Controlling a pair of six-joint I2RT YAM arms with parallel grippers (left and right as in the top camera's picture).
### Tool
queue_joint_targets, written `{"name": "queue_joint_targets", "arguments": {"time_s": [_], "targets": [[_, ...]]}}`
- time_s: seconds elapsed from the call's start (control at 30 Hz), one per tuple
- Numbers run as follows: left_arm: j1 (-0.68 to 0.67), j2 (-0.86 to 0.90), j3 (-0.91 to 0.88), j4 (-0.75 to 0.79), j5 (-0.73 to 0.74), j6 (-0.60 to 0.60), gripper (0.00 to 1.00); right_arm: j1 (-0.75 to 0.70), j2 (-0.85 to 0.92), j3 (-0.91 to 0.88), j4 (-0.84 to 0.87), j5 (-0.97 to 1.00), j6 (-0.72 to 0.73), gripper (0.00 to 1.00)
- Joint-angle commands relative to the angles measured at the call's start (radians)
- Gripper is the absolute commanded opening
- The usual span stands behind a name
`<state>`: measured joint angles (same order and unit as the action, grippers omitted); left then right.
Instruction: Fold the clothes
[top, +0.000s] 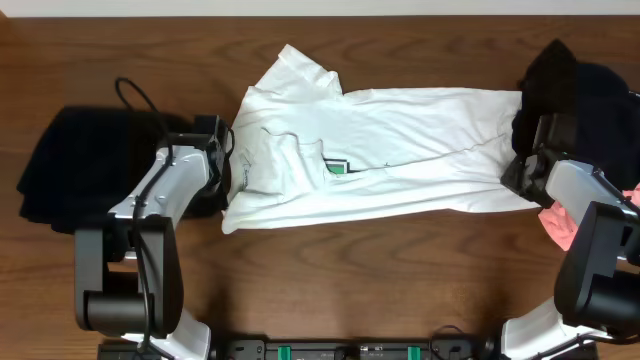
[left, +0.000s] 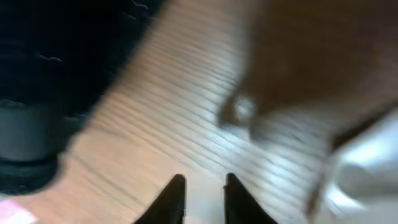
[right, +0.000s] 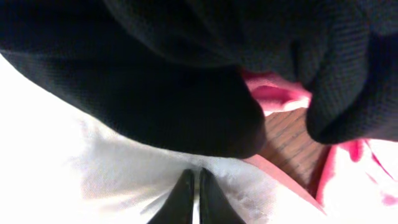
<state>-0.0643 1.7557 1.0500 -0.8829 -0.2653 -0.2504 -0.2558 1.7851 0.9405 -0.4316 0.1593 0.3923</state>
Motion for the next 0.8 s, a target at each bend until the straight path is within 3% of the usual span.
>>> {"name": "queue_joint_targets", "arguments": {"time_s": [0.0, 0.13, 0.27, 0.53, 0.67, 0.77], "targets": [[0.002, -0.021, 0.029, -0.005, 0.201, 0.012, 0.26, -0.024, 0.06, -0.057, -0.025, 0.004, -0.016, 0.23], [0.002, -0.073, 0.056, -0.004, 0.285, 0.033, 0.26, -0.024, 0.035, -0.04, -0.027, -0.098, -0.081, 0.42], [0.001, -0.183, 0.083, 0.031, 0.291, 0.048, 0.26, -0.024, -0.054, -0.006, -0.052, -0.152, -0.096, 0.48], [-0.01, -0.22, 0.063, 0.22, 0.495, 0.112, 0.21, -0.006, -0.257, 0.015, -0.085, -0.317, -0.109, 0.46], [-0.048, -0.128, 0.059, 0.304, 0.63, 0.235, 0.21, 0.033, -0.301, 0.015, -0.12, -0.387, -0.138, 0.47], [-0.087, -0.048, 0.059, 0.359, 0.647, 0.319, 0.22, 0.072, -0.305, 0.015, -0.137, -0.459, -0.203, 0.47]]}}
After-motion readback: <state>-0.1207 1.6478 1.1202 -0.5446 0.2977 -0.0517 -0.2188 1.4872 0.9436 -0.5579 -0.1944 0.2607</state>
